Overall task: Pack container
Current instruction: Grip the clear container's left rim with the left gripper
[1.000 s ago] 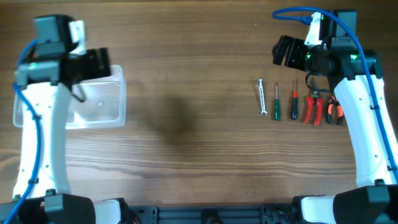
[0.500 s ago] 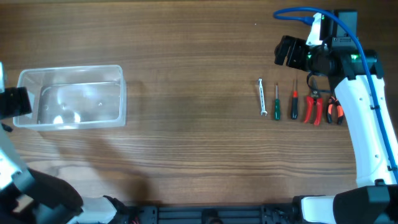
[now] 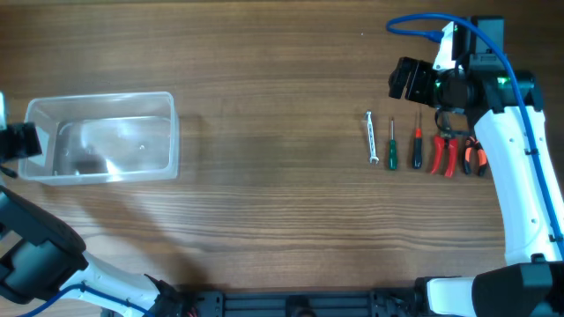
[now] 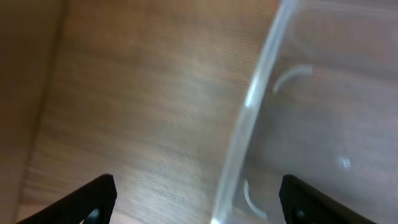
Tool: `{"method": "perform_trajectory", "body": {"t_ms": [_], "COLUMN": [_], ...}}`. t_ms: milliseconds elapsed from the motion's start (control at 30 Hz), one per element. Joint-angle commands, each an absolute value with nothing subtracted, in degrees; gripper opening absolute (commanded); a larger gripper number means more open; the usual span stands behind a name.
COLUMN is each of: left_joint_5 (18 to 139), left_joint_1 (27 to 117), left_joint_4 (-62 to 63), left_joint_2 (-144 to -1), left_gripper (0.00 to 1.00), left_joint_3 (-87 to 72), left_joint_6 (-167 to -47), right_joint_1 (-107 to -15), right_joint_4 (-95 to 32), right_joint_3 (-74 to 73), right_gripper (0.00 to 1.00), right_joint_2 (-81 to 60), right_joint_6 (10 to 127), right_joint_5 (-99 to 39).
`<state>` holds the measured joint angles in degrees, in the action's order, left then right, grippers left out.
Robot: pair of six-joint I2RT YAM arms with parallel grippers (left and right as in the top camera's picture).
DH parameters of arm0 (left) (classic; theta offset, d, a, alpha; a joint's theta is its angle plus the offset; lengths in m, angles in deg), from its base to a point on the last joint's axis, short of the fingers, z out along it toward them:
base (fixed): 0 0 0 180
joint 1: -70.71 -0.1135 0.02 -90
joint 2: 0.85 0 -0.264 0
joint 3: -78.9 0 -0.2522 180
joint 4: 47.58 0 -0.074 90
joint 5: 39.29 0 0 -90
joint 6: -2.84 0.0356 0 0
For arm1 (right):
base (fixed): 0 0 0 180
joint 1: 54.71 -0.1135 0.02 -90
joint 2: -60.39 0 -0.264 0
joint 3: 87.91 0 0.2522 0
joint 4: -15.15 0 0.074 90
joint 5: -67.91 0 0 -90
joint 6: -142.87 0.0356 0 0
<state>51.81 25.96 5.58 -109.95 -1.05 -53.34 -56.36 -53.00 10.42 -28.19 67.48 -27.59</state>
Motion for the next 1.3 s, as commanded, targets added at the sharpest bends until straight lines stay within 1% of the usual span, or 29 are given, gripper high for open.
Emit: {"method": "perform_trajectory", "body": {"t_ms": [0, 133, 333, 400, 533, 633, 767, 833, 900, 1033, 1167, 1267], "left_joint_5": [58.61, 60.12, 61.84, 63.85, 67.2, 67.2, 67.22, 67.22, 67.22, 67.2, 67.22, 67.22], "left_joint_1": [25.96, 25.96, 25.96, 25.92, 25.92, 25.92, 25.92, 25.92, 25.92, 25.92, 25.92, 25.92], "left_joint_4": [3.57, 3.64, 2.76, 2.3, 1.93, 2.17, 2.3, 2.39, 2.35, 2.89, 3.68, 4.4], "left_joint_2": [-111.85, -113.97, -115.41, -115.63, -116.55, -117.11, -117.81, -117.88, -117.88, -117.88, -117.88, -117.88], "left_gripper": [0.77, 0.74, 0.73, 0.71, 0.62, 0.58, 0.57, 0.55, 0.49, 0.3, 0.18, 0.04], "left_joint_3": [-0.09, -0.09, -0.09, -0.09, -0.09, -0.09, -0.09, -0.09, -0.09, -0.09, -0.09, -0.09], "left_joint_6": [-48.51, -48.57, -48.29, -47.79, -47.24, -47.22, -47.04, -47.06, -47.04, -47.09, -47.09, -47.37], "right_joint_1": [-56.12, -56.12, -56.12, -56.12, -56.12, -56.12, -56.12, -56.12, -56.12, -56.12, -56.12, -56.12], "right_joint_4": [-53.68, -53.72, -54.59, -54.99, -55.73, -56.43, -57.78, -57.94, -57.92, -57.7, -57.35, -57.17], "right_joint_3": [11.6, 11.62, 11.6, 11.6, 11.6, 11.6, 11.6, 11.6, 11.6, 11.6, 11.62, 11.6], "right_gripper": [1.0, 1.0, 1.0, 1.0, 1.0, 1.0, 1.0, 1.0, 1.0, 1.0, 1.0, 1.0], "right_joint_2": [-28.67, -28.67, -28.67, -28.67, -28.67, -28.67, -28.67, -28.67, -28.67, -28.67, -28.67, -28.67], "right_joint_6": [66.63, 67.57, 69.85, 69.82, 69.82, 69.82, 69.76, 69.69, 69.54, 69.52, 69.41, 69.41], "right_joint_5": [-26.45, -26.63, -27.28, -27.28, -27.28, -27.26, -27.26, -27.24, -27.24, -27.24, -27.22, -27.22]}}
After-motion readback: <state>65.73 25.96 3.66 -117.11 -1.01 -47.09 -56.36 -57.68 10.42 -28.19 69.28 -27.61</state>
